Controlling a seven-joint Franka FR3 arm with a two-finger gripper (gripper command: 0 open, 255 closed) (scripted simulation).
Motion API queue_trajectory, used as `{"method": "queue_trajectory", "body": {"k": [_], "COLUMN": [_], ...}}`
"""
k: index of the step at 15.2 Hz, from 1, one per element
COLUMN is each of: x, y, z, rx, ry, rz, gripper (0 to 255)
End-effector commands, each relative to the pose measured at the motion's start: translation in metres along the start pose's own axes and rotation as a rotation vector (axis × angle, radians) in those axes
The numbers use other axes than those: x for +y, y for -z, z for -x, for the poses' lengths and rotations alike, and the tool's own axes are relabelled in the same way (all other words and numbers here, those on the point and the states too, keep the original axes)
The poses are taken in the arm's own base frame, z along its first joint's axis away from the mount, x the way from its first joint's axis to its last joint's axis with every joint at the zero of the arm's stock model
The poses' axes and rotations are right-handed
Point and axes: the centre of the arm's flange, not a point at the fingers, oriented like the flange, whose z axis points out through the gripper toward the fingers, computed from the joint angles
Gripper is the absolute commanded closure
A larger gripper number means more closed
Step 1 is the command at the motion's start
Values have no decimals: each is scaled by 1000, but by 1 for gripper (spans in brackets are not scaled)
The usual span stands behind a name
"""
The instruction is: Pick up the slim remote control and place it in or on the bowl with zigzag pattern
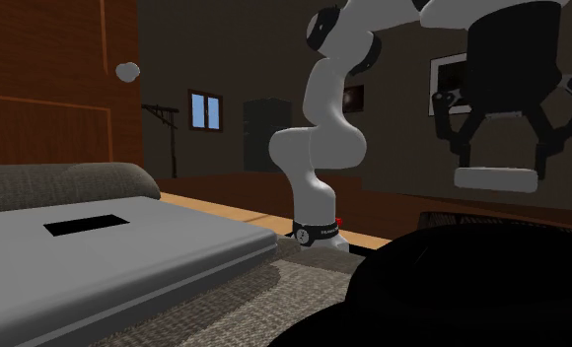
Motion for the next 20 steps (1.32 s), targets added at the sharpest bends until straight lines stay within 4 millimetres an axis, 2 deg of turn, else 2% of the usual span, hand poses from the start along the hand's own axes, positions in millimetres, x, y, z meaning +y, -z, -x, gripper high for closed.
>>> {"method": "queue_trajectory", "body": {"k": [1,7,15,16,20], "x": [0,-1,-1,-1,-1], "y": [-11,-44,-44,-44,-43], "z": [0,0,0,-1,-1], "rx": [1,1,1,1,1], "ry": [0,0,0,0,0], "rz": [-1,-1,-1,-1,-1], "gripper": [255,255,255,0,0]}}
